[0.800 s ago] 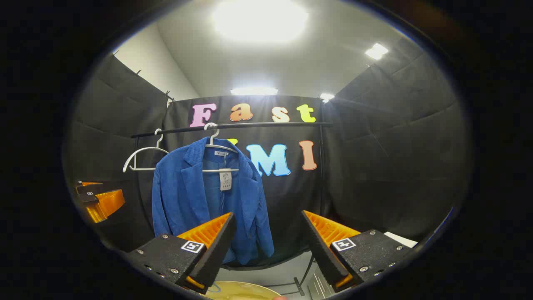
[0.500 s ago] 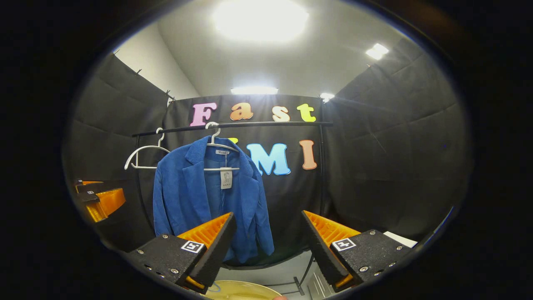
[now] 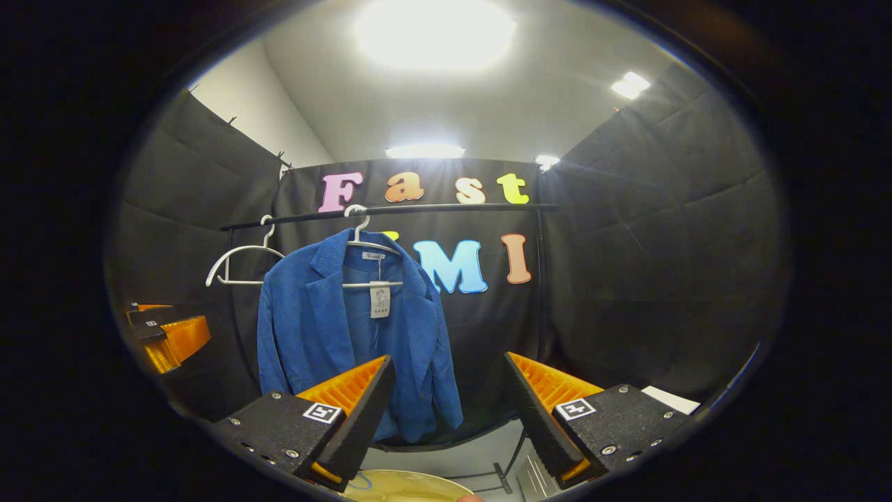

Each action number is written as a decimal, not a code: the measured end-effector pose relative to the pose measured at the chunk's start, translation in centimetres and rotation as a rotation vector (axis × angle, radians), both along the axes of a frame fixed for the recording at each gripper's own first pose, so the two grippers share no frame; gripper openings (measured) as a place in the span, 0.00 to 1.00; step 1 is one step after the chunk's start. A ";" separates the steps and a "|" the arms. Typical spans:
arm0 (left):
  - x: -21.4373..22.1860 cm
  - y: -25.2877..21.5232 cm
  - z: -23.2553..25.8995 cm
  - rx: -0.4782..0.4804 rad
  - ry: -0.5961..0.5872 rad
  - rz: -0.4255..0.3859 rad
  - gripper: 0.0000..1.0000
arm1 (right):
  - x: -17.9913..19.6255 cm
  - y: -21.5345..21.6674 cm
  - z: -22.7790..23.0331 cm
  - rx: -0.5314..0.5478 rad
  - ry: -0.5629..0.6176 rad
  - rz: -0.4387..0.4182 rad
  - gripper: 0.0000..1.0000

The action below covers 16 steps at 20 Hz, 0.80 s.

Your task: Grasp the clothes on the hanger with both hands and then place them into the laundry hamper below.

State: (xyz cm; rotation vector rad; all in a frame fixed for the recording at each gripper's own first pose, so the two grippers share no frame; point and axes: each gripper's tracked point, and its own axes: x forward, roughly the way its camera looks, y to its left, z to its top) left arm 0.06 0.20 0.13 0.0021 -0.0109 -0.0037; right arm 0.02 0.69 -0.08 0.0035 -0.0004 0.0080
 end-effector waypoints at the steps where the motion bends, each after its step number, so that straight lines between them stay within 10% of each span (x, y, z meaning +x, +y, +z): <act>1: -0.1 0.1 0.1 -0.002 -0.002 0.005 0.94 | 0.1 0.0 0.0 -0.002 0.000 0.003 0.95; 16: 6.7 -4.1 3.6 0.007 -0.044 0.043 0.82 | 10.5 -1.8 4.8 0.020 -0.077 0.095 0.95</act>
